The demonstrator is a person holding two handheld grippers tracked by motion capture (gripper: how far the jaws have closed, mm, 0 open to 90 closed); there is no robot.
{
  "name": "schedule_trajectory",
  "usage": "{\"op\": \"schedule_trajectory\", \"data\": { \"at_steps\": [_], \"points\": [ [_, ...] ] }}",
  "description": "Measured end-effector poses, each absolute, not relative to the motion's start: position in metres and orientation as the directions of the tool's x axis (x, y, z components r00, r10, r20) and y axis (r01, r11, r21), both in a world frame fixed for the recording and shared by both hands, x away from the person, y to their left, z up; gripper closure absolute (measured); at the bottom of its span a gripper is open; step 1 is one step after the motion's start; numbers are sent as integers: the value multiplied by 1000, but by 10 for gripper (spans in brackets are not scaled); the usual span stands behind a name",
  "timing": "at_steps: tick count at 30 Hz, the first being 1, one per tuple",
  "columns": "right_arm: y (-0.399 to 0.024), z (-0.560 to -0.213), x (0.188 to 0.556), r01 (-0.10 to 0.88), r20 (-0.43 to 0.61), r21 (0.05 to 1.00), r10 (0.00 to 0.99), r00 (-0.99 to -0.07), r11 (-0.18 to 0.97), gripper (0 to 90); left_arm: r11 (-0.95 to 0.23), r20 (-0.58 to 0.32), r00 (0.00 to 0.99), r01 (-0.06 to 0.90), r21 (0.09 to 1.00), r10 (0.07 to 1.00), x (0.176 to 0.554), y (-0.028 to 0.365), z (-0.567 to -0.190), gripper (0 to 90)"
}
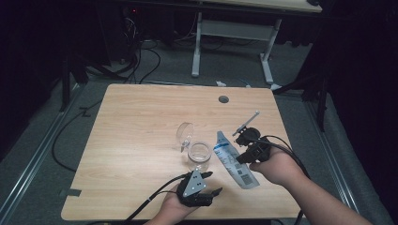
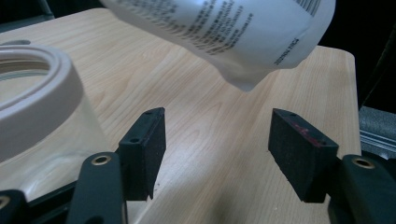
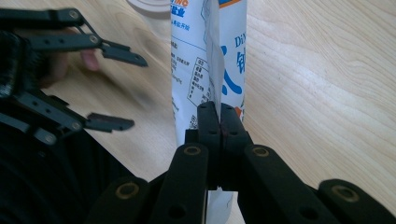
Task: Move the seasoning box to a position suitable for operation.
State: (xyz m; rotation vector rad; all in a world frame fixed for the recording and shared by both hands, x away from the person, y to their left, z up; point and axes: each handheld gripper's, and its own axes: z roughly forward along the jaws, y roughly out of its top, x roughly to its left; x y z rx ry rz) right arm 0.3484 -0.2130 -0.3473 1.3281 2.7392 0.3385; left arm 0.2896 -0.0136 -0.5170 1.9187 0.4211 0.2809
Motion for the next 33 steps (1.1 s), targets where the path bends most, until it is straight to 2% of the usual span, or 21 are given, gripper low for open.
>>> {"op": "schedule_trajectory", "data": {
  "at_steps": [14,23,26,33],
  "points": [
    [-190,-343,347,751,43,243,767,-641,614,900,-340,26,914,125,932,406,287,-42,-526,318],
    [-184,-338,345,745,61,265,760,-647,613,900,-323,27,893,134,937,449,288,-56,-524,270],
    [-181,-338,345,740,61,267,755,-652,617,900,-307,-2,884,164,938,468,291,-60,-522,252],
    [-178,-338,346,732,56,268,749,-661,626,900,-332,19,876,163,929,482,289,-58,-520,346]
  ]
}}
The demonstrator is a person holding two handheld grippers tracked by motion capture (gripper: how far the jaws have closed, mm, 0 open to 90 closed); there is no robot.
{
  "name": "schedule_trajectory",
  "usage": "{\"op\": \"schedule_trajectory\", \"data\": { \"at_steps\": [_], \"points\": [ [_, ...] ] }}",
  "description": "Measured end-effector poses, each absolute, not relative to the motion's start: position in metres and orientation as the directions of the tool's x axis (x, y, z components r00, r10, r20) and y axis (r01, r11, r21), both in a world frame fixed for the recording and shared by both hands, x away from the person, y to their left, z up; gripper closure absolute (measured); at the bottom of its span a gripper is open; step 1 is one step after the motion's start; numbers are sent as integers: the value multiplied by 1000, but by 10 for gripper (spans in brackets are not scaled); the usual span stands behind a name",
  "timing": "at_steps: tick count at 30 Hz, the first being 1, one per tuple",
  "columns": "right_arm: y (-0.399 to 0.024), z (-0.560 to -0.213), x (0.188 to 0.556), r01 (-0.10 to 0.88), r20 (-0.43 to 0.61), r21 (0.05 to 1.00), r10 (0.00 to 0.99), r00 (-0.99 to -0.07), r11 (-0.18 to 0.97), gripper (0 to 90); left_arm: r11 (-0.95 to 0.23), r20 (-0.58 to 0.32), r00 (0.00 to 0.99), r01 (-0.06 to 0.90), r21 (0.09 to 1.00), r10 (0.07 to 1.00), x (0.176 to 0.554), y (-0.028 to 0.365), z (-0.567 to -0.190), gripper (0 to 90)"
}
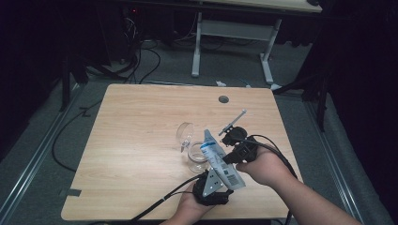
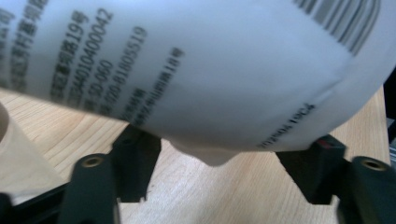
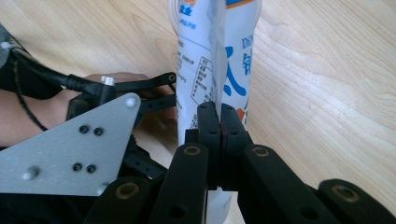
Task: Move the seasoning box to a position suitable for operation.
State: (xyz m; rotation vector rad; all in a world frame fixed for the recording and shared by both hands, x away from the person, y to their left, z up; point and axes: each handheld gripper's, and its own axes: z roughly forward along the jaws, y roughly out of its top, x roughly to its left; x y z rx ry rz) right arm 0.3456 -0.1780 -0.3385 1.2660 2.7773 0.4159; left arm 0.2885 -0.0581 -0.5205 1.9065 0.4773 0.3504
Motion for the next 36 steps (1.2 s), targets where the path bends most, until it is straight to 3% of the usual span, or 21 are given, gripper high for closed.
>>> {"op": "schedule_trajectory", "data": {
  "at_steps": [9,36],
  "points": [
    [-175,-340,348,719,40,268,738,-673,641,900,-357,92,844,122,926,528,277,-55,-517,464],
    [-159,-340,359,679,-4,254,703,-711,689,900,-331,82,834,124,936,545,265,-45,-511,501]
  ]
}}
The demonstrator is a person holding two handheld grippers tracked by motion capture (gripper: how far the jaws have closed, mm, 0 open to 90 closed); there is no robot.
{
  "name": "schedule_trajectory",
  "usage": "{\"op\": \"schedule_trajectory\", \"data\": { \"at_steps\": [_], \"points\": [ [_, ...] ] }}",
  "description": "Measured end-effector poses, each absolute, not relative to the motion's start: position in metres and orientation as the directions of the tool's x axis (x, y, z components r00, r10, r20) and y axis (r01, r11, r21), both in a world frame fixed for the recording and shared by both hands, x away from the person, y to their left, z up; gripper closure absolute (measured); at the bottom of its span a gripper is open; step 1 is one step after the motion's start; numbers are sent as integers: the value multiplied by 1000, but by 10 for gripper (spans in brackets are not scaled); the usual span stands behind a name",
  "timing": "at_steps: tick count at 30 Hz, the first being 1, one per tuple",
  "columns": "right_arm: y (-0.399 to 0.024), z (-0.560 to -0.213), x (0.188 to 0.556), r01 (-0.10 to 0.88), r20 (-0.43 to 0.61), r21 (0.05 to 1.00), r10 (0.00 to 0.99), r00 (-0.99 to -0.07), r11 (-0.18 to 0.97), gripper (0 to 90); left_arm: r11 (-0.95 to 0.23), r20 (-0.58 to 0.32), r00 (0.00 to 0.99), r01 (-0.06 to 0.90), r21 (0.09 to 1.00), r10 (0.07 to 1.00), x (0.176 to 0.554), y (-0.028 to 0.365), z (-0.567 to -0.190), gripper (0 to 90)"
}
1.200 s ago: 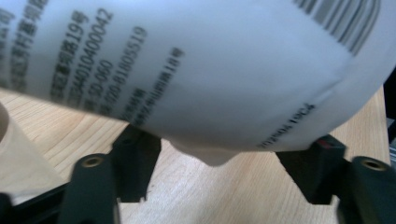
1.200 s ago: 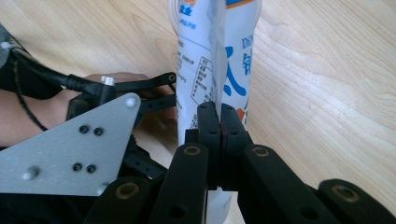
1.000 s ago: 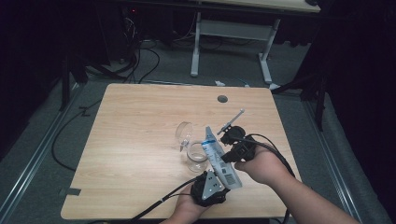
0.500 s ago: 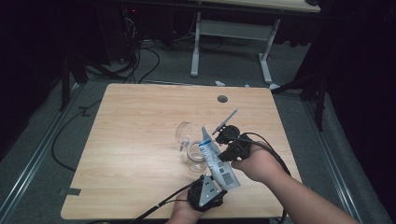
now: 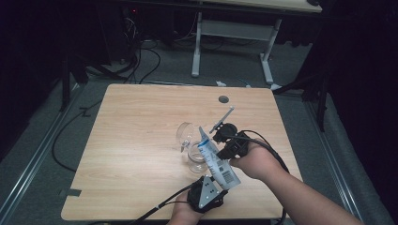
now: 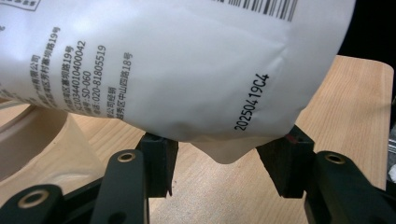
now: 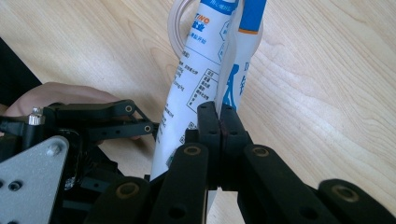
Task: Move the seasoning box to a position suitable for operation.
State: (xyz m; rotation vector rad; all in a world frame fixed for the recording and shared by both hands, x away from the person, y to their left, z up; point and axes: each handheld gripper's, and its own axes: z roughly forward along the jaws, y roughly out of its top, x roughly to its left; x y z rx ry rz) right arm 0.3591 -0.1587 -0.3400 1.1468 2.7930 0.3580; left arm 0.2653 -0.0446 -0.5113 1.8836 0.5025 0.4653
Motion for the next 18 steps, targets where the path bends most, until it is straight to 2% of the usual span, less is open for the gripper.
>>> {"op": "schedule_trajectory", "data": {
  "at_steps": [9,18],
  "points": [
    [-158,-342,364,675,-14,253,700,-714,694,900,-347,124,835,84,934,537,261,-46,-509,526],
    [-159,-340,364,675,-16,256,701,-713,692,900,-339,116,833,89,937,541,263,-47,-509,548]
  ]
}}
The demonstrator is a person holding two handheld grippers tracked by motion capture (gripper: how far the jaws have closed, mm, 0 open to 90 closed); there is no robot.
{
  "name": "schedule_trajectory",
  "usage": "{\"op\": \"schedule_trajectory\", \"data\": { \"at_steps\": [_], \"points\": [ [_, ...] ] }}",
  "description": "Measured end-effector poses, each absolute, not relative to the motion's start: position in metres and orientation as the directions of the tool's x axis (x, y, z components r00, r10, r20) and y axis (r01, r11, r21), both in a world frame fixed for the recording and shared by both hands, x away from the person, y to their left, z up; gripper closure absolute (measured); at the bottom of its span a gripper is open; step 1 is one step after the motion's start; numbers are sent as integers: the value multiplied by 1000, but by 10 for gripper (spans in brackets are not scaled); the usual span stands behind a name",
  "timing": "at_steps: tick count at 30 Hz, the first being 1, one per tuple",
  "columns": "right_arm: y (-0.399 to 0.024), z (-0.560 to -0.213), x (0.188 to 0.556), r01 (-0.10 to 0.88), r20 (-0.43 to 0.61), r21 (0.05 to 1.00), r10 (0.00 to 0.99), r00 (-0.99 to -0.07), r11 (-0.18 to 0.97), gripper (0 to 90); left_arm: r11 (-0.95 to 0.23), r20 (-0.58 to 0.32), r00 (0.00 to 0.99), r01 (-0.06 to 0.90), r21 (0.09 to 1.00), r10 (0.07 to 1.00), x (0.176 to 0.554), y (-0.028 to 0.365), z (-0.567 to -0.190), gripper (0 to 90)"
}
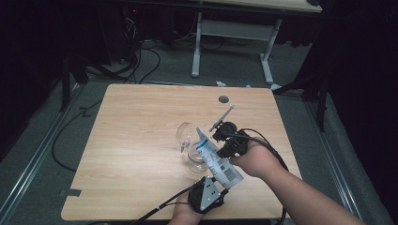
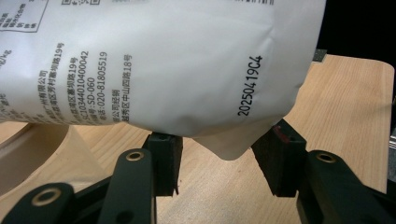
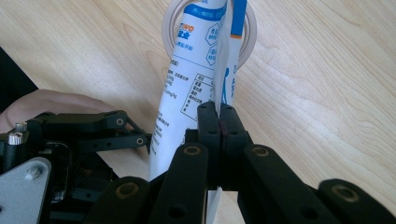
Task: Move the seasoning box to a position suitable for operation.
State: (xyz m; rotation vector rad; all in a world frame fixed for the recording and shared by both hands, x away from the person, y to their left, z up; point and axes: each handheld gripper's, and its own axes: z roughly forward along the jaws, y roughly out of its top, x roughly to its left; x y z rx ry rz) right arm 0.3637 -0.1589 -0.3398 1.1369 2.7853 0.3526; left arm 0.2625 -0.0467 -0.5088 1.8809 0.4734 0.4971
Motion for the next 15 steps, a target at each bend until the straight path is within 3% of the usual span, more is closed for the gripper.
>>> {"op": "schedule_trajectory", "data": {
  "at_steps": [15],
  "points": [
    [-157,-337,368,726,0,244,749,-662,642,900,-328,92,836,109,938,540,266,-49,-505,558]
  ]
}}
